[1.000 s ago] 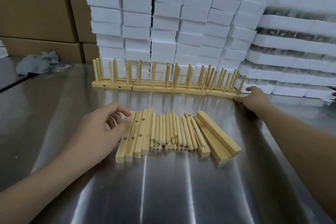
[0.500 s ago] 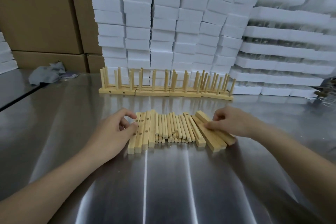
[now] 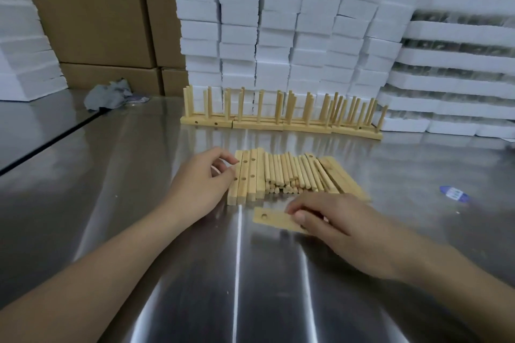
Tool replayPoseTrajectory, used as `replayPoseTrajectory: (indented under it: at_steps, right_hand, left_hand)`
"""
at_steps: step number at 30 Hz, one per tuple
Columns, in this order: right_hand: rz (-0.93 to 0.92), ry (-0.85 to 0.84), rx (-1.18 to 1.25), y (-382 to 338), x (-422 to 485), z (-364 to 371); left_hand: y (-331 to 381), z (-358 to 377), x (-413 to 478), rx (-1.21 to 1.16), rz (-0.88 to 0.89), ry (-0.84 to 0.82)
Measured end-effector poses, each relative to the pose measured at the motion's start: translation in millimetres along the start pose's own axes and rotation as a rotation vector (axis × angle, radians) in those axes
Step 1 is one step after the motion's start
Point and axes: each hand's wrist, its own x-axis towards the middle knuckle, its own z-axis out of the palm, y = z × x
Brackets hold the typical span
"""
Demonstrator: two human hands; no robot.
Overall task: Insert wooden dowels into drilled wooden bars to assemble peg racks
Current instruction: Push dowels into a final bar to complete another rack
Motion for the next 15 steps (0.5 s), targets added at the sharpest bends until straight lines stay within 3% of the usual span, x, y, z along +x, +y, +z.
replayPoseTrajectory:
  at_steps: [3,6,10,15]
  right_hand:
    - [-0.027,0.094,-0.213,3,1,10]
    - [-0.026,0.185,-0.155,4,1,6]
    - [-0.075,0.067,-0.098,5,0,5]
    - [-0.05,0.16,-0.062,4,0,4]
  left_hand:
    - [3,1,-1,0.007,0.0,0.001]
    - [7,-1,-3,0.001,0.006,0.005]
    - [12,-3,-7,0.032,0.049,0.02]
    - [23,3,-16,0.313,0.258,-0.045]
